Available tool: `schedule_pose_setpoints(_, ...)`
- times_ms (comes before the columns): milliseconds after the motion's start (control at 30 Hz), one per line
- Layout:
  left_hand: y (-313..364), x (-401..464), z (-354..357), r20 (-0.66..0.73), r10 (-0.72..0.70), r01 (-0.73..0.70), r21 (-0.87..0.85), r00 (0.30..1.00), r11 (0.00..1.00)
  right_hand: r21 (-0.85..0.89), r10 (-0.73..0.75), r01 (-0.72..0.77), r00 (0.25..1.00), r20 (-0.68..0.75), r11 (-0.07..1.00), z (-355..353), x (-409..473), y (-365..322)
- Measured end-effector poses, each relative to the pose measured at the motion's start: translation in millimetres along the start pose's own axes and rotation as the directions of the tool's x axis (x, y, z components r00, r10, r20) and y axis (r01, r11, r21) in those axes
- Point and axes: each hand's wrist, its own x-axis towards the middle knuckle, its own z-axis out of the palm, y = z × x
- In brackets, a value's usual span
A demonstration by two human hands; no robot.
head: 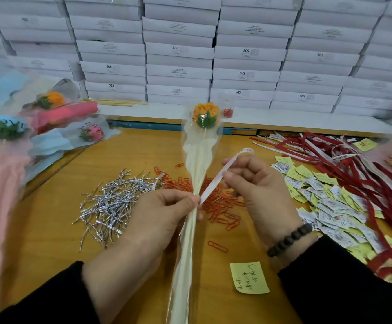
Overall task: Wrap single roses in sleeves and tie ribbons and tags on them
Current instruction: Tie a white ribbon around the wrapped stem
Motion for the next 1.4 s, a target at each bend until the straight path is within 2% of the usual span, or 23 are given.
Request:
schedule_pose_setpoints(67,-1.8,0.0,0.2,0.004,0.052,-0.052,0.081,0.999,0.995,-0.067,-0.079,0.080,0.997,0.021,0.995,1.5,-0.3,-5.7)
schedule_pose_setpoints(167,-2.4,0.1,1.0,0.021,0.075,-0.077,0.122,0.997,0.990,-0.084,-0.108,0.113,0.992,0.058,0.990,6.3,-2.7,-10.8)
schedule_pose_setpoints(300,-2.9,-1.7,2.8,0.079,0.100,-0.116,0.237,0.992,0.965,-0.027,-0.019,0.022,0.992,0.128,0.999,11.8,-5.8,-9.7)
schedule_pose_setpoints(400,-4.7,-2.2,3.9,0.146,0.129,-0.170,0.320,0.981,0.932,-0.052,0.073,-0.065,0.981,0.180,0.997,15.3,-7.7,-6.8)
schedule_pose_setpoints(533,-8.5,-1.7,4.5,0.182,0.172,-0.240,0.473,0.968,0.848,-0.082,0.144,-0.132,0.977,0.158,0.988,12.7,-4.7,0.0)
schedule_pose_setpoints(633,-9.8,-2.3,5.1,0.221,0.175,-0.268,0.522,0.960,0.810,-0.152,0.188,-0.166,0.972,0.142,0.974,8.2,-2.7,5.2)
schedule_pose_setpoints(800,-4.8,-0.2,2.2,0.233,0.146,-0.244,0.477,0.961,0.844,-0.340,0.229,-0.159,0.957,0.178,0.927,5.2,-1.7,10.2)
schedule_pose_setpoints(1033,2.5,5.2,-0.4,0.201,0.120,-0.183,0.334,0.972,0.925,-0.396,0.280,-0.182,0.937,0.207,0.900,4.8,-0.4,10.9)
schedule_pose_setpoints(1233,3.1,6.9,-0.5,0.202,0.161,-0.215,0.287,0.966,0.934,-0.458,0.249,-0.116,0.938,0.241,0.882,4.5,0.3,13.4)
schedule_pose_setpoints(1400,7.7,6.9,-2.7,0.183,0.266,-0.308,0.264,0.946,0.914,-0.549,0.222,-0.031,0.933,0.285,0.835,6.9,-0.8,14.2)
